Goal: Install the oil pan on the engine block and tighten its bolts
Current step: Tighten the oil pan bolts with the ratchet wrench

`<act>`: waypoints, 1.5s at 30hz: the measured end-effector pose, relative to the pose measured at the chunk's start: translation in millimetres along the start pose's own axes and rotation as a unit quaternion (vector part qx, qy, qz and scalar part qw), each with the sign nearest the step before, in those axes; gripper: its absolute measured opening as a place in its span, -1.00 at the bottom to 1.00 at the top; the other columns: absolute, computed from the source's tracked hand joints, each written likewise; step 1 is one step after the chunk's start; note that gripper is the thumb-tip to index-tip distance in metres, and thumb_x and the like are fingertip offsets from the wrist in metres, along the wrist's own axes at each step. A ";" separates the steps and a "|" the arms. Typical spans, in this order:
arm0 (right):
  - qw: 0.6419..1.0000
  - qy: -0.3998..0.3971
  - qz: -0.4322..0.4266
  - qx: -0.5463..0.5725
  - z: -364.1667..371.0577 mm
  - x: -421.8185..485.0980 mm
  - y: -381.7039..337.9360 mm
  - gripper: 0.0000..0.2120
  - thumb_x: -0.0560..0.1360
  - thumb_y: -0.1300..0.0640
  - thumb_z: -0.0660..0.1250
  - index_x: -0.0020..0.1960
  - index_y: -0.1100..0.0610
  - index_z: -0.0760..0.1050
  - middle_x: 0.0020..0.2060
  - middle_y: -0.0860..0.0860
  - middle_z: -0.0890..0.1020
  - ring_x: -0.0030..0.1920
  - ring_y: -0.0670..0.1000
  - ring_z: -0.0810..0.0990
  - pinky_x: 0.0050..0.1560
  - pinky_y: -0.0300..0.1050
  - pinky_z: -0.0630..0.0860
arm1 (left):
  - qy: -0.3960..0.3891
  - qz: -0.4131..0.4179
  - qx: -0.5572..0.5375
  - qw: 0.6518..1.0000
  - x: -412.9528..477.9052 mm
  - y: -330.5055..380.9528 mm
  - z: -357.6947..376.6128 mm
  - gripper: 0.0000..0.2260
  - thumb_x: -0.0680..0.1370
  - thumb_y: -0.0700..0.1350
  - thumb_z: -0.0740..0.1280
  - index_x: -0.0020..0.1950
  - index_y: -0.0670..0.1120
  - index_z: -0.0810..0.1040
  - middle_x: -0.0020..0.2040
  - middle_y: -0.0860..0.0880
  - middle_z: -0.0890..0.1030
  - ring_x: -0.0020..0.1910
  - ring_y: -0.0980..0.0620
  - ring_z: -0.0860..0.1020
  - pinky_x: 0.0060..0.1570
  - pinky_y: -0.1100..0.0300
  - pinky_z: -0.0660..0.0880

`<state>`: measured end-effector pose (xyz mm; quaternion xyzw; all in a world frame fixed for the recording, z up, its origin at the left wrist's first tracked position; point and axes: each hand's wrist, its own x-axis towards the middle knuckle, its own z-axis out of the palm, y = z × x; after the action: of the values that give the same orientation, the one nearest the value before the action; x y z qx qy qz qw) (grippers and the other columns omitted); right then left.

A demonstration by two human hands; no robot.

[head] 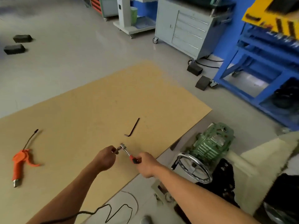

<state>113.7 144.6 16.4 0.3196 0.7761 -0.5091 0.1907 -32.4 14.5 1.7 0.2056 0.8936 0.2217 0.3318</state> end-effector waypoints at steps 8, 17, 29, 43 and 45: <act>0.901 0.258 -0.160 0.310 -176.8 -228.7 50.2 -0.66 0.48 0.45 0.40 0.11 0.07 0.58 -0.01 0.18 0.70 -0.24 -0.03 0.65 -0.24 -0.18 0.57 | -0.113 0.396 -0.296 0.862 -129.3 273.9 11.7 -0.68 0.43 0.15 0.17 -0.49 0.08 0.45 -0.52 0.13 0.30 -0.49 0.21 0.22 -0.42 0.27 0.19; 0.773 0.566 -0.180 0.224 -257.6 -509.2 164.0 -0.59 0.46 0.48 0.39 0.11 0.01 0.63 -0.10 0.00 0.74 -0.23 -0.05 0.58 -0.23 -0.16 0.49 | -0.583 0.435 -0.246 0.641 -294.9 472.0 160.3 -0.62 0.47 0.14 0.20 -0.51 0.03 0.28 -0.53 0.06 0.15 -0.53 0.07 0.08 -0.48 0.14 -0.01; 0.787 0.593 -0.141 0.099 -313.3 -609.7 213.7 -0.75 0.51 0.22 0.46 0.18 0.08 0.63 -0.03 0.00 0.72 -0.11 0.01 0.67 -0.05 -0.14 0.62 | -0.386 0.487 -0.368 0.691 -354.4 611.9 245.8 -0.65 0.44 0.19 0.25 -0.47 0.06 0.32 -0.48 0.07 0.22 -0.48 0.05 0.13 -0.45 0.19 0.11; 0.772 0.570 -0.055 0.278 -418.5 -552.2 289.7 -0.74 0.42 0.31 0.52 0.11 0.22 0.65 -0.25 -0.09 0.71 -0.31 -0.18 0.59 -0.31 -0.34 0.43 | -0.498 0.436 -0.324 0.676 -274.9 634.9 316.1 -0.63 0.50 0.02 0.08 -0.53 0.07 0.25 -0.54 0.08 0.16 -0.51 0.11 0.09 -0.49 0.25 0.07; 0.758 0.550 -0.057 0.345 -431.8 -541.3 298.2 -0.79 0.41 0.34 0.51 0.03 0.21 0.66 -0.32 -0.03 0.67 -0.35 -0.11 0.50 -0.34 -0.26 0.41 | -0.512 0.428 -0.312 0.677 -266.9 635.1 322.5 -0.63 0.50 0.02 0.08 -0.52 0.05 0.25 -0.52 0.06 0.14 -0.50 0.09 0.08 -0.46 0.19 0.02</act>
<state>723.6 457.8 330.1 0.5443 0.5361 -0.4885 -0.4215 513.7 480.0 254.2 0.5311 0.2775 0.4658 0.6511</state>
